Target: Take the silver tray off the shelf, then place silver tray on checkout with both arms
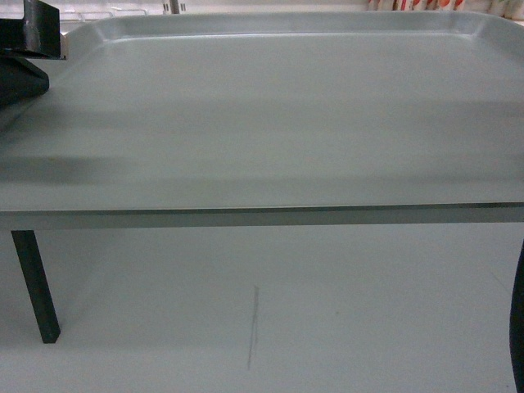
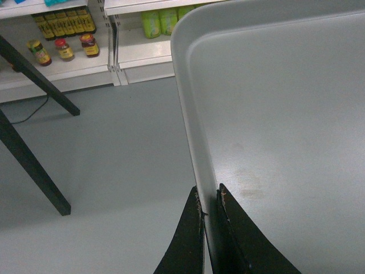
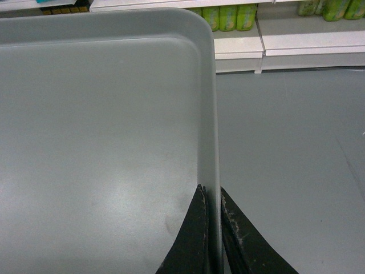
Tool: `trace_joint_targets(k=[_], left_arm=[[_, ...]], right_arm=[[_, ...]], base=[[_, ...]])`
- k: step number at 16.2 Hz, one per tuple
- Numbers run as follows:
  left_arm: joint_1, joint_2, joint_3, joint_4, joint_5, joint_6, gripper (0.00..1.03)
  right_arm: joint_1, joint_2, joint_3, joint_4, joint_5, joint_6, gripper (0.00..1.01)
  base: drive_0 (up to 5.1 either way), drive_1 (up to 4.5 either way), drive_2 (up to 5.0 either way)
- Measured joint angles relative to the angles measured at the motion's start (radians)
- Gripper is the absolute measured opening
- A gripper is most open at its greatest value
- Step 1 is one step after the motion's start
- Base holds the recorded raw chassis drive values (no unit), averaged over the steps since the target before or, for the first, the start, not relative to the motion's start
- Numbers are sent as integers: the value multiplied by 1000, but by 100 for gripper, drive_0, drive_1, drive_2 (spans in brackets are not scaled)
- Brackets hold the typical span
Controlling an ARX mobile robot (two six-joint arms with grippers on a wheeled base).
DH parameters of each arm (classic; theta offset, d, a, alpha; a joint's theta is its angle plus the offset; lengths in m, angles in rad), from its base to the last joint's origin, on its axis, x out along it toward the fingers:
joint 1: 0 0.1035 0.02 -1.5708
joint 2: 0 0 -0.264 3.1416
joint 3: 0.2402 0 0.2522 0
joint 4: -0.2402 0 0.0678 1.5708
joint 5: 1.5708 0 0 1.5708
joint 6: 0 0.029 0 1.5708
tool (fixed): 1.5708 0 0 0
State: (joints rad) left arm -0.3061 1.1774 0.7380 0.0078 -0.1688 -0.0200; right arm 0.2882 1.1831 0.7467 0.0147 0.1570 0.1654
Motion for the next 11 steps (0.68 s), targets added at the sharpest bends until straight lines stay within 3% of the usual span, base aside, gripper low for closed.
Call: trace_joint_targets(k=[7,11], left_arm=[[0,0,0,0,0,0,4],[-3,0,0,1,-2,0,4]], right_arm=[[0,0,0,0,0,0,3],[0,0,0,0,2,-1,3]], base=[[0,0,0],[-478,254,254]])
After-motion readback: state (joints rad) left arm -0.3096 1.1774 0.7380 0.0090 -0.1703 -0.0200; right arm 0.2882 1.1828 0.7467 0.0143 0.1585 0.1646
